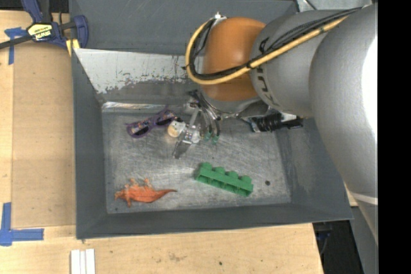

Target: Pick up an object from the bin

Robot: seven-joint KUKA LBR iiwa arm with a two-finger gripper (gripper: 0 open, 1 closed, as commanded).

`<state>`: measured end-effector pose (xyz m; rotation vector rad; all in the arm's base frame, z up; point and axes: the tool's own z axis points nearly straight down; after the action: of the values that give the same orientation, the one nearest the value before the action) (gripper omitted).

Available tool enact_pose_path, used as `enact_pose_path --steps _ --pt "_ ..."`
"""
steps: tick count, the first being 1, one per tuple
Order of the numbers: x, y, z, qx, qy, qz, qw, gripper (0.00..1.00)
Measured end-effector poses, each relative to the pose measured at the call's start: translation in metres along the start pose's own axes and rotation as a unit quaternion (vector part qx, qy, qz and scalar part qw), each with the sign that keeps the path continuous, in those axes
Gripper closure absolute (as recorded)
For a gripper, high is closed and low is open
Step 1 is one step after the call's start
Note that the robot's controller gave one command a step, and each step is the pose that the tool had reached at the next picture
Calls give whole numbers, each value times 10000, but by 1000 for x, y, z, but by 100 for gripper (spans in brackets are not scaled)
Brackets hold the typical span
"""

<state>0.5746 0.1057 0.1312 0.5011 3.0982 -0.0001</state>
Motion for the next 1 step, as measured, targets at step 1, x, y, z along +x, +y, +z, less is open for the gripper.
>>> enact_pose_path --steps 1 --pt "0 0 0 -2 -3 -5 10000 0"
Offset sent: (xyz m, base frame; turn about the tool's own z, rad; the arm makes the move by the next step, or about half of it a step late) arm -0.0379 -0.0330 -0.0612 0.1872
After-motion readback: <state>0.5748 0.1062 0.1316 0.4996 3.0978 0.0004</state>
